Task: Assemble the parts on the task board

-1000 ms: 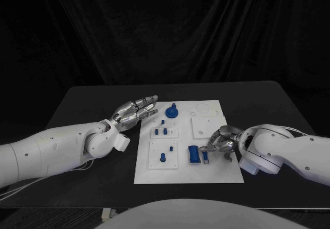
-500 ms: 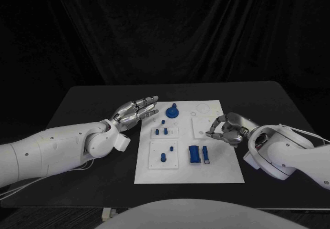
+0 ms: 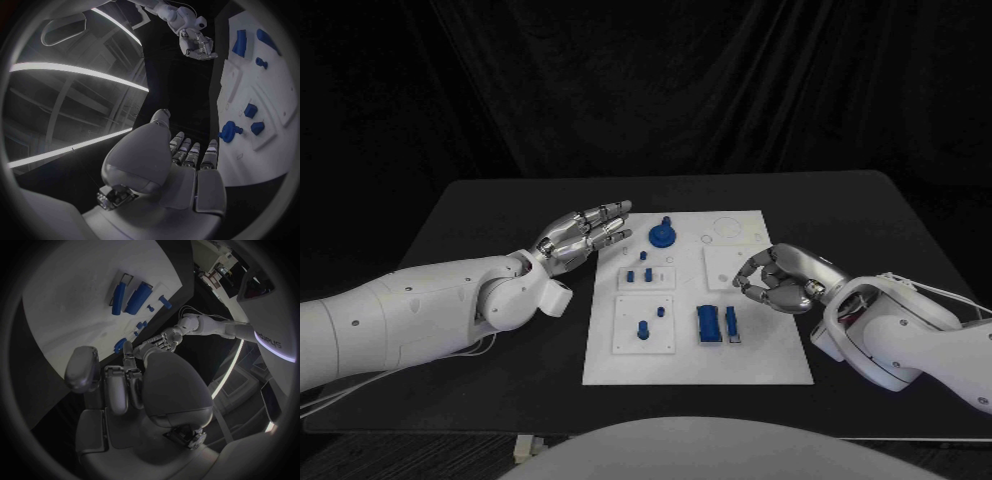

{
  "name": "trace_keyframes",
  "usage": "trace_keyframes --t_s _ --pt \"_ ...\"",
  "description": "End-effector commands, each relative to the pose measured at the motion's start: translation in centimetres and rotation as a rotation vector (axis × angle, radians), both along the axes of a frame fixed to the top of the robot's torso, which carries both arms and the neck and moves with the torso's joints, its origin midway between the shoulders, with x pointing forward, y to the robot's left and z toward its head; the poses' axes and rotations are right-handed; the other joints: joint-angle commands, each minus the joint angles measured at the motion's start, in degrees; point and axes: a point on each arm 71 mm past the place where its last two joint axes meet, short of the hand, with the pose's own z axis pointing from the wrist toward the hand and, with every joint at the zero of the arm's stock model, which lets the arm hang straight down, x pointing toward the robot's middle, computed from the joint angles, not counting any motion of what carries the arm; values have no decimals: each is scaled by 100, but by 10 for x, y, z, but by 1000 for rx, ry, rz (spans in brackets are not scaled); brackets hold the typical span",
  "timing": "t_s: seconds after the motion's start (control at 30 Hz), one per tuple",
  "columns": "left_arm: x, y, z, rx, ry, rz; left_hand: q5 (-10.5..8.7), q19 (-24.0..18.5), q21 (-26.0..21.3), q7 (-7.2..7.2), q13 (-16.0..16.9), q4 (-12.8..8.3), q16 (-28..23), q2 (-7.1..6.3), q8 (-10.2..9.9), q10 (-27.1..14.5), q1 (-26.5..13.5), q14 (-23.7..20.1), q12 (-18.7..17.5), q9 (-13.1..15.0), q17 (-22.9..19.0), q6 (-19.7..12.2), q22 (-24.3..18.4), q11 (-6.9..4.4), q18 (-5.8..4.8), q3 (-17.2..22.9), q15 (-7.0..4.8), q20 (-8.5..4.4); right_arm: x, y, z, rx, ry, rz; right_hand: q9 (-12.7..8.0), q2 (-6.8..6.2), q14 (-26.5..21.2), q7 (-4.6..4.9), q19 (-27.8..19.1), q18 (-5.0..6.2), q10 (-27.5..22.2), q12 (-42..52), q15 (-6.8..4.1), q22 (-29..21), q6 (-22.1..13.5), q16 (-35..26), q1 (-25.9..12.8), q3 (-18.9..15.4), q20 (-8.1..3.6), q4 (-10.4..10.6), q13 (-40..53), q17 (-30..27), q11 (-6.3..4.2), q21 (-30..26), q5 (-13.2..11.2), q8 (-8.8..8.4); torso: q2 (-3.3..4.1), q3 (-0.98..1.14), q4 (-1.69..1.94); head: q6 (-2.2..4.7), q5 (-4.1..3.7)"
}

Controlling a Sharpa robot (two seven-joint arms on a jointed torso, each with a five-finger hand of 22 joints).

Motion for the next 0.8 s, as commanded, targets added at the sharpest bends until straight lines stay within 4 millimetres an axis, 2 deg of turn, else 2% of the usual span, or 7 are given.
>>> trace_keyframes --t_s 0.03,0.13,0.17,0.33,0.47,0.77,0.8 --pt "0 -1 1 -19 -8 3 39 -5 29 78 7 -28 -8 9 40 5 66 9 35 7 -2 45 5 44 66 -2 18 22 -3 1 -5 -16 2 43 -67 -92 527 32 169 -76 597 14 -19 967 45 76 -247 4 2 89 1508 1195 -30 299 90 -123 -4 -1 -5 0 -9" --pt "0 -1 1 -20 -8 3 40 -6 28 78 7 -30 -8 8 40 6 67 8 36 7 -2 44 2 44 66 -1 18 22 -3 0 -8 -22 13 38 -137 30 541 29 186 -95 597 14 -8 987 90 106 -815 -75 25 110 1508 1243 -24 445 -186 -254 -3 1 -1 0 -33" --pt "0 -1 1 -20 -8 2 40 -6 28 78 7 -30 -8 8 40 6 67 8 36 7 -2 44 2 44 66 -1 18 22 -3 0 -9 -24 16 37 -169 134 543 6 181 -95 597 14 -21 989 161 111 -1168 -125 28 121 1508 1250 -27 484 -516 -307 0 1 1 0 -39" --pt "0 -2 1 -21 -9 2 40 -6 28 78 7 -30 -8 8 40 6 67 8 36 7 -2 44 2 44 66 -1 18 22 -3 0 -13 -29 26 36 -226 254 541 -29 158 -90 597 14 -42 989 328 110 -1723 -137 7 118 1508 1244 -69 541 -741 -413 8 0 6 0 -63" --pt "0 -2 1 -22 -10 1 41 -6 27 79 6 -32 -9 8 42 6 68 8 32 7 -2 47 1 46 66 1 19 23 -3 1 -15 -29 28 38 -247 337 536 -47 134 -84 597 14 -55 981 420 98 -2027 -140 -2 119 1508 1220 -84 535 -916 -467 -2 -2 0 0 -59" --pt "0 -1 1 -20 -8 3 43 -5 28 80 6 -36 -7 8 42 7 70 9 34 7 -2 47 3 48 66 3 19 23 -4 2 -17 -32 40 45 -257 347 522 -56 99 -73 597 14 -57 964 472 73 -2121 -124 -5 113 1508 1171 -89 485 -1084 -511 2 -1 -1 0 -43" --pt "0 -1 1 -20 -8 3 43 -5 28 80 6 -36 -7 8 42 7 70 9 34 7 -2 47 3 48 66 3 19 23 -5 2 -17 -34 44 46 -259 412 514 -56 80 -66 597 14 -56 955 495 58 -2211 -117 -4 119 1508 1143 -89 451 -1128 -526 2 -1 1 0 -45"
